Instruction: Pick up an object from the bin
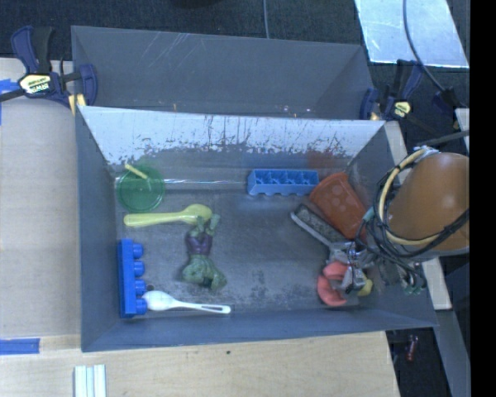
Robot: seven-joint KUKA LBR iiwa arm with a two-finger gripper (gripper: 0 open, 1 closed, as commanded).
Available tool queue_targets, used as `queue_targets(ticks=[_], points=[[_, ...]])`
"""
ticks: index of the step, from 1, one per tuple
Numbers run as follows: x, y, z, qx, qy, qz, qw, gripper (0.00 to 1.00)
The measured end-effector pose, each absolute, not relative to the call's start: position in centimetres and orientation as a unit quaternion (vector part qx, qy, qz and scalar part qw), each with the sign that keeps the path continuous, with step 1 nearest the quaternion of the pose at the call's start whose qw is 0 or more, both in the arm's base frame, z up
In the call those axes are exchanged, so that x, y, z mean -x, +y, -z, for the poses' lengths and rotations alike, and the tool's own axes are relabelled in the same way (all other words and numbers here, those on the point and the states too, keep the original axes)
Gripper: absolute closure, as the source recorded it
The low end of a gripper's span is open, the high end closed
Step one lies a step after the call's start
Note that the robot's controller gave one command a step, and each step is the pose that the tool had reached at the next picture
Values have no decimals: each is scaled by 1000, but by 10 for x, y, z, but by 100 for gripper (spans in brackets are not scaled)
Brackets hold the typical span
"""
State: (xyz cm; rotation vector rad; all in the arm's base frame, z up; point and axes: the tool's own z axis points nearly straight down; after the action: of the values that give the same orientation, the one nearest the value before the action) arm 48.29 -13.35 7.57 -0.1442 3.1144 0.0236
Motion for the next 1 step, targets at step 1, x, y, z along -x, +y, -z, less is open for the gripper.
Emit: queue_targets(ticks=[1], points=[[-483, -134, -76, 46, 999, -8, 12, 100]])
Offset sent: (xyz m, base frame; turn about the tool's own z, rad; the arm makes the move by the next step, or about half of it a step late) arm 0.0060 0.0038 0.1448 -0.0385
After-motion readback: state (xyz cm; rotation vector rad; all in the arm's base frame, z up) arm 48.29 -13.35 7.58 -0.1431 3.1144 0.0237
